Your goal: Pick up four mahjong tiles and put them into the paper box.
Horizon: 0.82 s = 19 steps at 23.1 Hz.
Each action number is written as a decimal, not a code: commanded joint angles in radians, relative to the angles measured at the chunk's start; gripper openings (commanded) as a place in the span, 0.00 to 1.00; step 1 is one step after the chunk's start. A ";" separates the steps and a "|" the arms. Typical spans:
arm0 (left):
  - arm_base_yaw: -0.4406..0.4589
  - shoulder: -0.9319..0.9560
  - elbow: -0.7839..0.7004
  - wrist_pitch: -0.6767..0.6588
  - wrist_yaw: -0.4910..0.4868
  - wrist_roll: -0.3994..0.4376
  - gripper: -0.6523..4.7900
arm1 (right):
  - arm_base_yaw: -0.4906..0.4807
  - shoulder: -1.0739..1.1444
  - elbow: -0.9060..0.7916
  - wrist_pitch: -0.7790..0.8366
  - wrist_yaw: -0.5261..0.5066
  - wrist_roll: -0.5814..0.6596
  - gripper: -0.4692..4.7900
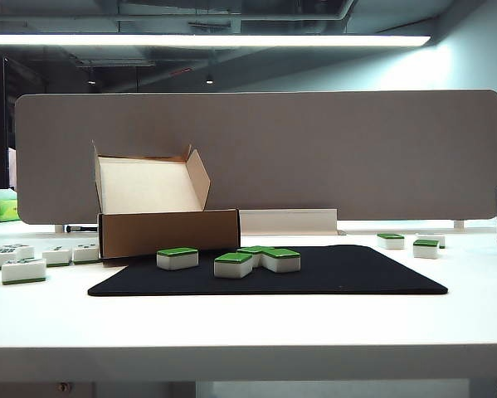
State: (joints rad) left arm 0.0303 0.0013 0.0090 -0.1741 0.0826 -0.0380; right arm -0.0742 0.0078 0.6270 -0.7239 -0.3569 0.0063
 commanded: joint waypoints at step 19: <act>0.000 0.000 0.073 0.004 0.133 -0.006 0.11 | 0.001 -0.008 0.280 -0.358 -0.301 0.050 0.09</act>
State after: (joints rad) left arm 0.0303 0.0017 0.0628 -0.1852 0.1711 -0.0422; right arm -0.0742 0.0113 0.9047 -1.0843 -0.6521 0.0555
